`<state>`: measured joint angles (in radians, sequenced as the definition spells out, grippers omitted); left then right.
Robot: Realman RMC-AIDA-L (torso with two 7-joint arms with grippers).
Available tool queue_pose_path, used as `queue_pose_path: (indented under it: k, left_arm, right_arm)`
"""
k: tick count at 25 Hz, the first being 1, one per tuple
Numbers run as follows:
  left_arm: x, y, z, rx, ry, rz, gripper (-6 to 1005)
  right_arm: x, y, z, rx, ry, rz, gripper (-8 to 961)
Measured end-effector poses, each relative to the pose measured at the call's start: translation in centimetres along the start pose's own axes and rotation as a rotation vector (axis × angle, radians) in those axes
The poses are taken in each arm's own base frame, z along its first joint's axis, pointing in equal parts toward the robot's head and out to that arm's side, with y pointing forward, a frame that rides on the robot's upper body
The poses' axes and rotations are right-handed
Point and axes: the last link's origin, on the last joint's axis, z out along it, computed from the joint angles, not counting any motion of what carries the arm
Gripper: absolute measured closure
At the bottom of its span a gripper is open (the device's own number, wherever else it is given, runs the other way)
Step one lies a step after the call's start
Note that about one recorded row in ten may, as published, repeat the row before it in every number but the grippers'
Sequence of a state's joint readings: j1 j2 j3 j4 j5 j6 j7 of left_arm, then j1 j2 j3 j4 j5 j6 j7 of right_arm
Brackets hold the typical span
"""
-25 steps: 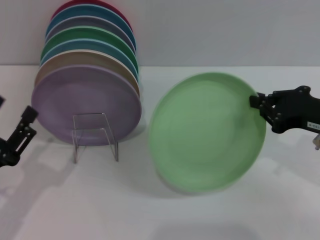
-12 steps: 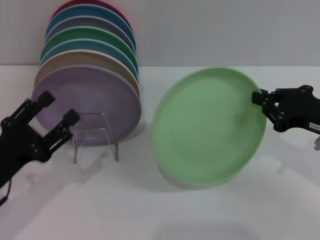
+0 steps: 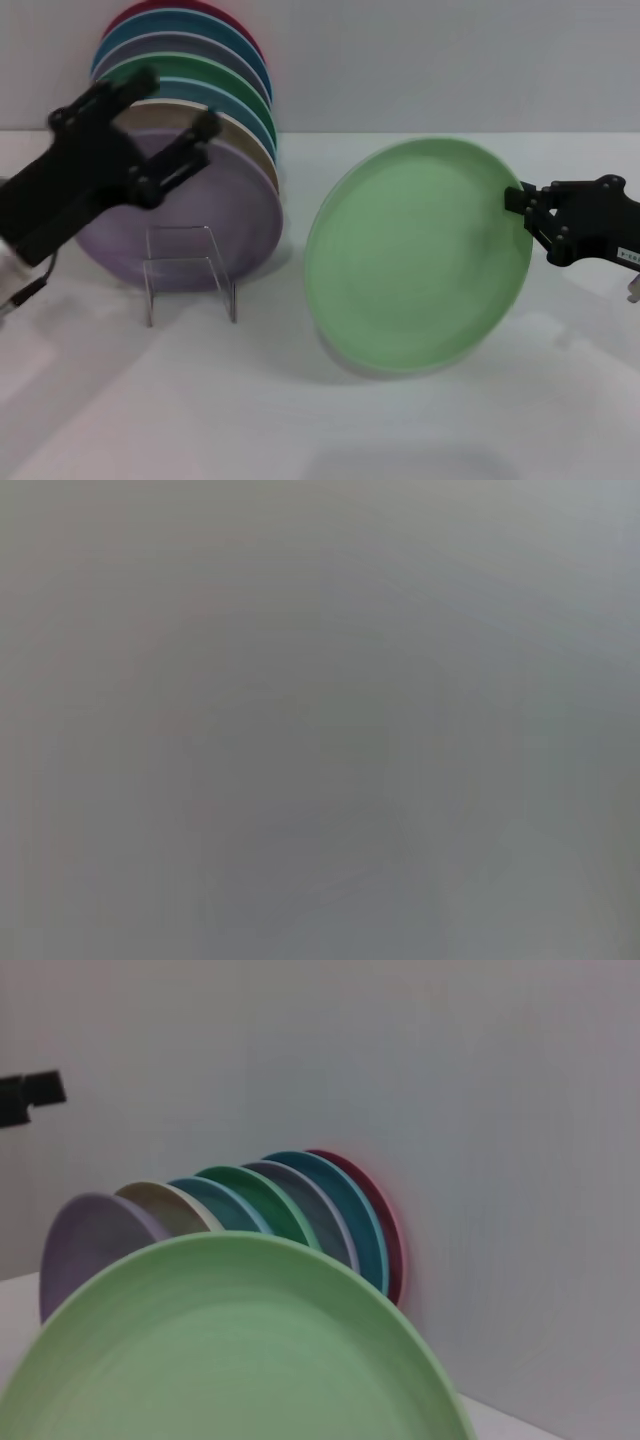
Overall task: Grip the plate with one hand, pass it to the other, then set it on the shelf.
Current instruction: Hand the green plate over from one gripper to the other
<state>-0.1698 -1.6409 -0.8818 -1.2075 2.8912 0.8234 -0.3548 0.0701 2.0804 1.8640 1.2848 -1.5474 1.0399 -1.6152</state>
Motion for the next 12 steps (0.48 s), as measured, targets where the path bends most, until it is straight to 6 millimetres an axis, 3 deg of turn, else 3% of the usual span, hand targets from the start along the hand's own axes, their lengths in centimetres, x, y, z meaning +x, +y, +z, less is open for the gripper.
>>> queue_pose_path:
  k: [7, 8, 12]
  left_arm:
    - [2.2, 2.5, 3.1, 0.018, -0.149, 0.104, 238]
    - [2.9, 3.5, 4.3, 0.039, -0.243, 0.149, 238]
    - [3.5, 4.6, 5.4, 0.049, -0.32, 0.197, 238]
  right_arm:
    - [0.3, -0.6, 0.1, 0.018, 0.0, -0.001, 935]
    - [0.3, -0.6, 0.1, 0.018, 0.0, -0.001, 935]
    - [0.4, -0.8, 0.2, 0.023, -0.001, -0.023, 935]
